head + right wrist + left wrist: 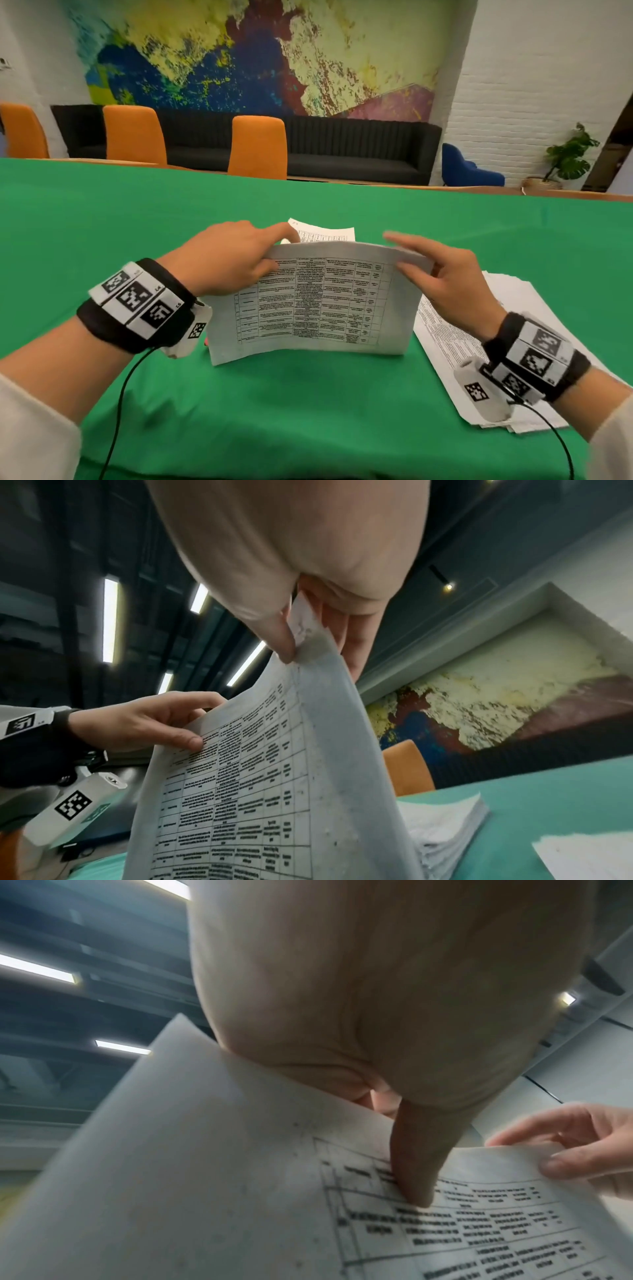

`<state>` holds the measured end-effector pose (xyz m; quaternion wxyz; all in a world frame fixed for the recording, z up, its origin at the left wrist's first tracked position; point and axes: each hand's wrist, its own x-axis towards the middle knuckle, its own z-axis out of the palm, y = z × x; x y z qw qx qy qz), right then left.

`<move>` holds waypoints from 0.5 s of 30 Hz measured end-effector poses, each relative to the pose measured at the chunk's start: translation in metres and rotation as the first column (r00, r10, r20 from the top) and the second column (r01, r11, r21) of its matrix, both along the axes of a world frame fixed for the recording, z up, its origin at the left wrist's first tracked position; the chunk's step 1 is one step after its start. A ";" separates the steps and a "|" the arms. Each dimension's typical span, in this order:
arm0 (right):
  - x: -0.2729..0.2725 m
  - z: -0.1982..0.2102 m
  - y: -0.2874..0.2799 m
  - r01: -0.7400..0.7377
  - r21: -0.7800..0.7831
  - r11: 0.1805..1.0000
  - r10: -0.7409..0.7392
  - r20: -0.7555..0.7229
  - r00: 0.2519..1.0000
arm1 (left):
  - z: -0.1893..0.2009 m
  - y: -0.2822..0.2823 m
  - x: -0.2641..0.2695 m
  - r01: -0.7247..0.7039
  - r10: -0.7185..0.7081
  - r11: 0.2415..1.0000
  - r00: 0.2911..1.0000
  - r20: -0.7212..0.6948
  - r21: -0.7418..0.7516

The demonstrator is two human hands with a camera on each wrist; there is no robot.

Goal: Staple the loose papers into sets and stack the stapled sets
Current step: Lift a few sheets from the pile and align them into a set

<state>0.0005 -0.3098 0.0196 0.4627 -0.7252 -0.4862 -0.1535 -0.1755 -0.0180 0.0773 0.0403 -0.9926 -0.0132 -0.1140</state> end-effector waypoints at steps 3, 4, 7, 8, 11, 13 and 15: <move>0.003 0.003 -0.001 -0.002 0.007 1.000 0.002 -0.021 1.000 | 0.000 0.002 0.001 0.009 -0.009 1.000 1.000 -0.005 -0.006; 0.002 0.004 -0.001 -0.016 -0.005 1.000 0.016 -0.034 0.999 | 0.000 0.003 0.002 0.012 -0.012 1.000 1.000 -0.007 -0.011; 0.004 0.002 0.000 -0.002 -0.053 0.999 0.003 0.009 1.000 | 0.000 0.006 0.002 0.018 -0.019 1.000 1.000 -0.017 -0.021; 0.004 0.002 0.000 0.002 -0.048 0.999 -0.002 0.006 1.000 | 0.001 0.006 0.002 0.021 -0.021 1.000 0.999 -0.024 -0.023; 0.008 0.001 -0.001 -0.022 -0.044 0.999 0.019 -0.051 0.999 | 0.003 0.006 0.003 0.039 -0.040 0.998 0.999 -0.029 -0.042; 0.008 0.001 0.000 -0.090 0.033 0.995 0.096 -0.222 0.970 | 0.004 0.006 0.003 0.058 -0.058 0.997 0.998 -0.001 -0.056; 0.011 0.003 0.000 -0.098 0.220 0.971 0.193 -0.467 0.863 | 0.008 0.008 0.004 0.051 -0.047 0.989 0.998 0.032 -0.141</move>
